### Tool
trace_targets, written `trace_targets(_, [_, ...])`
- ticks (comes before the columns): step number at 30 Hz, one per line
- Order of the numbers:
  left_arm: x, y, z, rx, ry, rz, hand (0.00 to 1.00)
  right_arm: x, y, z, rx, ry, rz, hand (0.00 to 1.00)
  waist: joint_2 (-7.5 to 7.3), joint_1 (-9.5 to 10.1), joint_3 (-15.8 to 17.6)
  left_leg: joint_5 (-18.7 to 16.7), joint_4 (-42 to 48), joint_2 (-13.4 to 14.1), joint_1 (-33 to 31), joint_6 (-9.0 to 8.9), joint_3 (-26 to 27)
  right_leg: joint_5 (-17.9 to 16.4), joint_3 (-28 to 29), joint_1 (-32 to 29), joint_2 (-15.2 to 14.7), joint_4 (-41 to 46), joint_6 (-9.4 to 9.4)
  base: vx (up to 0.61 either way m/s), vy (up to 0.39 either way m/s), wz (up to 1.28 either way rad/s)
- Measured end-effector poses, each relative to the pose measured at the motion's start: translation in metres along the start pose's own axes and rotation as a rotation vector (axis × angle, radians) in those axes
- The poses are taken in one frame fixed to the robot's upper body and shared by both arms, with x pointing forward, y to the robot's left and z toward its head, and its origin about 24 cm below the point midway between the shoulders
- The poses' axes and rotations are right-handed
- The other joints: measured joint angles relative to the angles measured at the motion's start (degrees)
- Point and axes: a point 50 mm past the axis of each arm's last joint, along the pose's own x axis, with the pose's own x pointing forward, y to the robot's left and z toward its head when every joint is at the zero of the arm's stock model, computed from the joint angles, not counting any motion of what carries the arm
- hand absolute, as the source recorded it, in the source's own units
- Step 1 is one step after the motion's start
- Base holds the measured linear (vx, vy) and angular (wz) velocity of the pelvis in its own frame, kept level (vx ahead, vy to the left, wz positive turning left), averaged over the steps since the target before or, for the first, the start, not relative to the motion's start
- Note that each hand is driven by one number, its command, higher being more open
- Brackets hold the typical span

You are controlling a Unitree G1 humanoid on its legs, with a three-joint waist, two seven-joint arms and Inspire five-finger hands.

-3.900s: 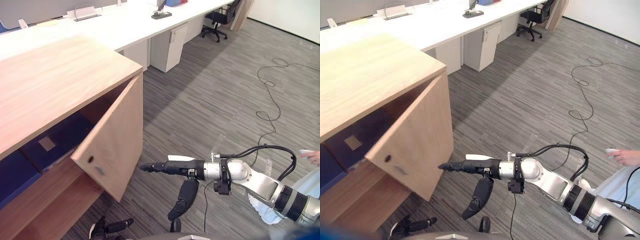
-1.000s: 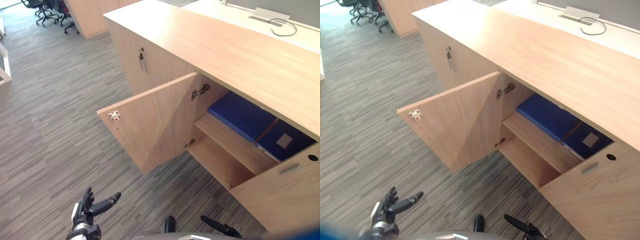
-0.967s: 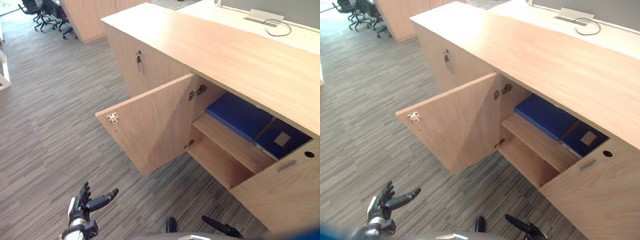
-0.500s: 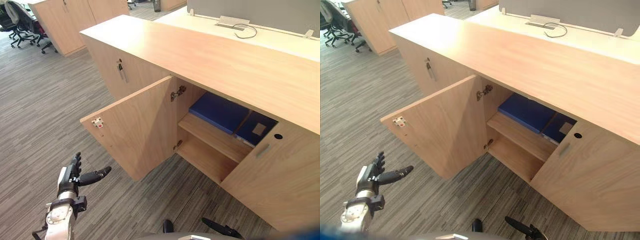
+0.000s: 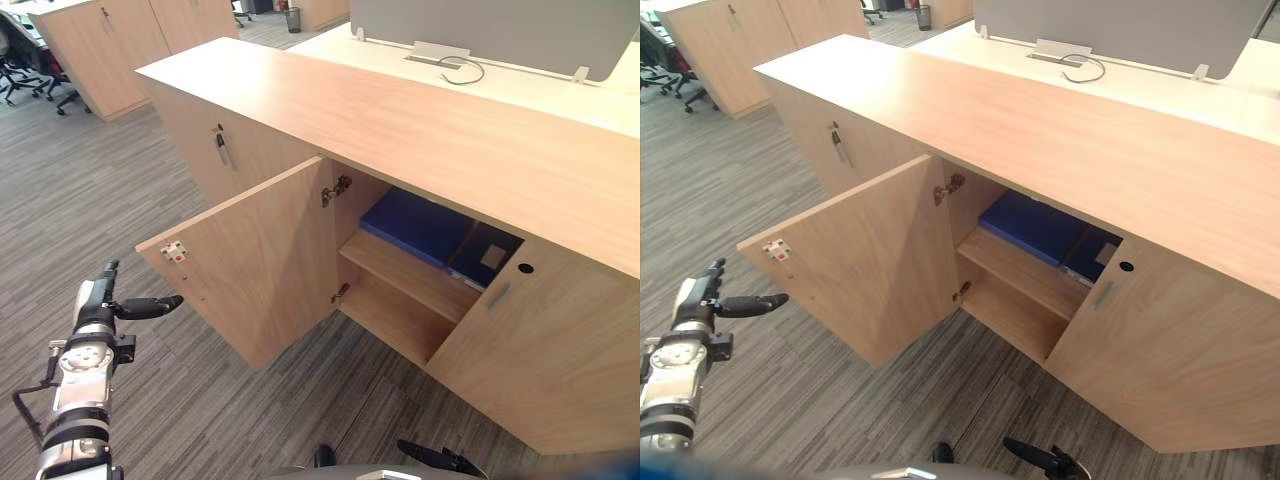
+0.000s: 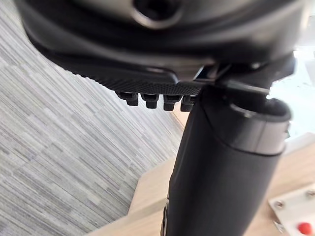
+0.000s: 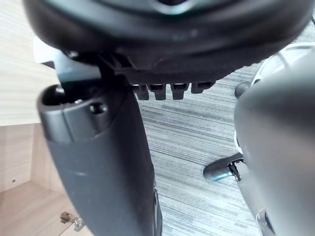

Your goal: Walk over to the cabinet, pick up the folder, carry it to the office cabinet, place the folder inside the office cabinet, then close the office cabinet door

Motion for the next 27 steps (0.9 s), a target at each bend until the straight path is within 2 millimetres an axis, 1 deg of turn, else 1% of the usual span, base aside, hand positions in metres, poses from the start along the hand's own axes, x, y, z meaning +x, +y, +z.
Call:
trace_targets(2, [0.001,-0.001,-0.001,0.006,0.008,-0.005,1.0,0.0,0.001,-0.001,-0.004,0.003,0.003,1.0,-0.35,-0.01,-0.07,-0.06,0.0,0.2,0.03,-0.2,0.13,0.0,0.31,-0.06,0.14,0.01,0.0,0.01,0.002,-0.03])
trace_targets(5, [0.003,-0.009,-0.004,0.022,0.035,-0.032,1.0,0.0,0.004,-0.002,-0.003,0.003,0.01,1.0,-0.73,0.04,-0.17,-0.06,0.0,0.65,0.04,-0.64,0.48,0.0,1.06,-0.34,0.41,0.13,0.0,0.01,0.004,-0.07])
trace_targets(9, [0.005,-0.024,-0.004,0.069,0.043,-0.088,1.0,0.001,0.012,-0.002,-0.033,0.0,0.034,1.0,-1.56,0.03,-0.13,0.11,0.0,1.28,0.06,-1.21,0.99,0.0,1.39,-0.56,0.85,0.14,0.0,0.01,-0.007,-0.07])
trace_targets(11, [0.006,-0.035,-0.006,0.089,0.059,-0.124,1.0,0.001,0.014,-0.002,-0.031,0.0,0.039,1.0,-1.92,-0.03,-0.21,0.15,0.0,1.61,0.09,-1.5,1.16,0.0,1.47,-0.63,1.12,0.13,0.0,0.01,-0.008,-0.06])
trace_targets(14, [0.005,-0.049,-0.012,0.067,0.087,-0.14,1.0,0.001,0.017,-0.002,-0.029,0.0,0.05,1.0,-2.04,-0.08,-0.28,0.26,0.0,1.8,0.11,-1.81,1.2,0.0,1.46,-0.62,1.31,0.14,0.0,0.0,-0.002,-0.01])
trace_targets(19, [0.001,-0.065,-0.019,0.082,0.111,-0.195,1.0,0.002,0.023,-0.001,-0.029,0.005,0.066,1.0,-2.24,0.27,-0.41,0.64,0.0,2.19,0.1,-2.52,0.87,0.01,1.37,-0.57,1.63,0.62,0.0,0.01,-0.009,0.07])
trace_targets(25, [0.0,-0.07,-0.02,0.136,0.108,-0.21,1.0,0.003,0.028,0.002,-0.062,0.005,0.072,1.0,-2.22,0.33,-0.4,1.07,-0.01,2.66,0.04,-3.15,0.91,0.01,1.33,-0.77,1.8,1.09,0.01,-0.01,-0.004,0.01])
trace_targets(27, [-0.001,-0.073,-0.017,0.205,0.092,-0.207,1.0,0.003,0.028,0.002,-0.068,0.005,0.072,1.0,-2.2,0.34,-0.39,1.2,-0.01,2.71,-0.18,-3.32,0.98,0.0,1.33,-0.99,1.79,1.13,0.02,-0.03,0.006,-0.01])
